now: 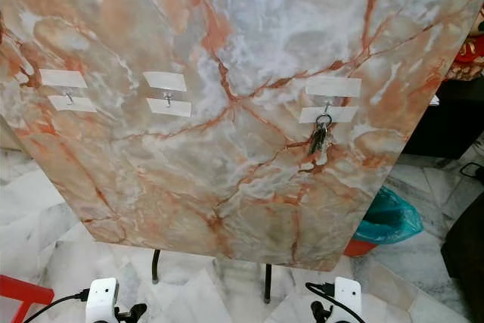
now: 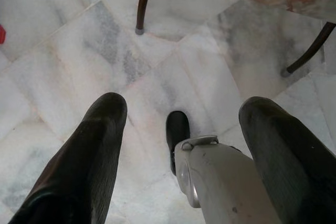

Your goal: Hang keys on a hook

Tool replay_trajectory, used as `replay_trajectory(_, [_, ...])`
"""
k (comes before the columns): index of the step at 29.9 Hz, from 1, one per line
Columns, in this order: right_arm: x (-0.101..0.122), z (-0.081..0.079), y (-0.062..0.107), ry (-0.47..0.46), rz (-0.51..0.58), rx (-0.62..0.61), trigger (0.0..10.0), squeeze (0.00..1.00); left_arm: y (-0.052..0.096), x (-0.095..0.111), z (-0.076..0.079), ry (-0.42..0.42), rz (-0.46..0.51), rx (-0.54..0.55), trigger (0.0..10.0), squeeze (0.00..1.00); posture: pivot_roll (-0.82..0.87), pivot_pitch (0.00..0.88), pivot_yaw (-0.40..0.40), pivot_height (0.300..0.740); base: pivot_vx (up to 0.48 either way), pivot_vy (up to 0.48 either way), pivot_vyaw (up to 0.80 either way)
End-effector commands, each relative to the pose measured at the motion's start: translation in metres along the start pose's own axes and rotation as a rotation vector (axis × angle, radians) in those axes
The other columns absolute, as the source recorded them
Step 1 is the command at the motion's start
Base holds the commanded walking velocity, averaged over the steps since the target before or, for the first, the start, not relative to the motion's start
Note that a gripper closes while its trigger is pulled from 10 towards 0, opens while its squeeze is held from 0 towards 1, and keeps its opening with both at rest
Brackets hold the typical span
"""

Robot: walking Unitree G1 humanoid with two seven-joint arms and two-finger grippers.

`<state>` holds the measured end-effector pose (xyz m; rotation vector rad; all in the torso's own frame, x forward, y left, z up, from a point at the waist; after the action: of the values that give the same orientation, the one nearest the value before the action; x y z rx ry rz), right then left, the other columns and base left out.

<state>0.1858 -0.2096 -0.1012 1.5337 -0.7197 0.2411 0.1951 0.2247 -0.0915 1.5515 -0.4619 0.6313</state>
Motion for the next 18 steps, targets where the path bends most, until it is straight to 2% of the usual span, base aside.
replay_trajectory(1, [0.0009,0.0000,-0.0002,-0.012,0.004,-0.004,10.0,0.00,0.0015,-0.0065,-0.0035,-0.002,-0.024,0.014,10.0,0.00,0.03,0.000,-0.026,0.740,0.000,0.000,0.00])
replay_trajectory(18, [0.0016,-0.0030,-0.0008,-0.011,0.003,0.006,10.0,0.00,0.0032,-0.0119,-0.0057,-0.009,-0.038,0.018,10.0,0.00,0.03,0.000,-0.020,0.740,0.000,0.000,0.00])
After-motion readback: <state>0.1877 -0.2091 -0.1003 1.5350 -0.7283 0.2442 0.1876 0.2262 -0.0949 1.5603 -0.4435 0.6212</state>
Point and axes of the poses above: a point about 5 cm out from each wrist's last joint towards the gripper, its own y axis pointing back from the gripper into the wrist, its own x axis along the axis of the wrist's last joint, z = x × y, the point moved 2 cm from there along -y, pointing out of the wrist towards the gripper, and after that the axes turned 2 degrees about -y, right-handed, at the moved point
